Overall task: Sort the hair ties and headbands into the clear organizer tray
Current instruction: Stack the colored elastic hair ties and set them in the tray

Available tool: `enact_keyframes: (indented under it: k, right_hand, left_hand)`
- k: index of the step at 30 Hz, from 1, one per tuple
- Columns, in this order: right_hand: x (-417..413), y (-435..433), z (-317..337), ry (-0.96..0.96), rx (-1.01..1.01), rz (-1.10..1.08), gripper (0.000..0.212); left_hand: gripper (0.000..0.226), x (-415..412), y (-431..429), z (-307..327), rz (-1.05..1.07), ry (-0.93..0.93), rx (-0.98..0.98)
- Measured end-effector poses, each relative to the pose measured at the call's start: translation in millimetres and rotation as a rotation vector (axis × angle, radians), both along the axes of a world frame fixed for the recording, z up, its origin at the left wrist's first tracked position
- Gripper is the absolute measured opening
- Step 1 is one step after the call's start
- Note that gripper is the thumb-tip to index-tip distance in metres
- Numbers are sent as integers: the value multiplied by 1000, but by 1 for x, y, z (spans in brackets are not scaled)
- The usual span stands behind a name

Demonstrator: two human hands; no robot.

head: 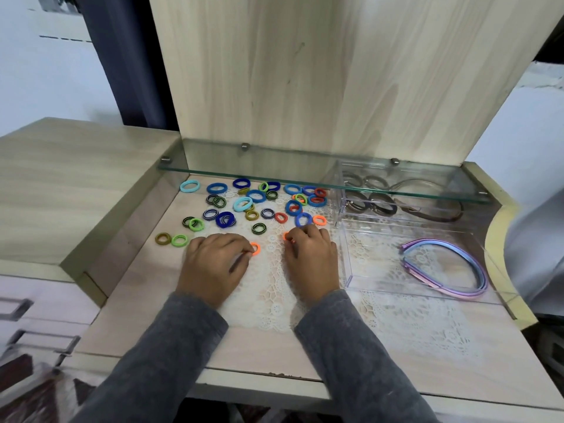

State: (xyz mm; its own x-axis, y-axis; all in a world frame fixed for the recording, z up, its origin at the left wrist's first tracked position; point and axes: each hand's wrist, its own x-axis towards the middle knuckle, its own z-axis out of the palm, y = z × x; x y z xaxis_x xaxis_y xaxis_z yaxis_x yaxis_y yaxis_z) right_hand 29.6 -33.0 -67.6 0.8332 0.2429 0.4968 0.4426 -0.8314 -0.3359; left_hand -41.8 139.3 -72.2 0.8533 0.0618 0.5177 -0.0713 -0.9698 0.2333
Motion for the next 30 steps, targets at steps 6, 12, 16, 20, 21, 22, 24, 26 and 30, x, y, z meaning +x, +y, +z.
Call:
enact_keyframes:
  k: [6, 12, 16, 20, 21, 22, 24, 26, 30]
  right_hand:
    - [-3, 6, 1, -28, 81, 107, 13]
    - [-9, 15, 5, -23, 66, 414, 13]
    - [-9, 16, 1, -61, 44, 462, 13]
    - [-10, 16, 2, -78, 10, 457, 13]
    - [-10, 16, 3, -75, -7, 448, 14]
    - [-12, 16, 4, -66, -23, 436, 15]
    - [-13, 15, 7, -9, -13, 407, 24]
    - [-12, 14, 9, 65, 41, 363, 31]
    - [-2, 15, 8, 95, -60, 266, 39]
  left_hand:
    - [27, -2, -1, 1, 233, -122, 9]
    - [29, -11, 20, 2, 530, -105, 62]
    - [26, -8, 43, -8, 462, -235, -34]
    - [24, -3, 52, -15, 381, -307, -148]
    - [23, -3, 52, -15, 394, -304, -185]
    - [22, -4, 52, -15, 410, -304, -224]
    - [19, -5, 50, -16, 439, -308, -268]
    - [16, -6, 48, -16, 446, -310, -294]
    - [14, -6, 48, -15, 437, -326, -311]
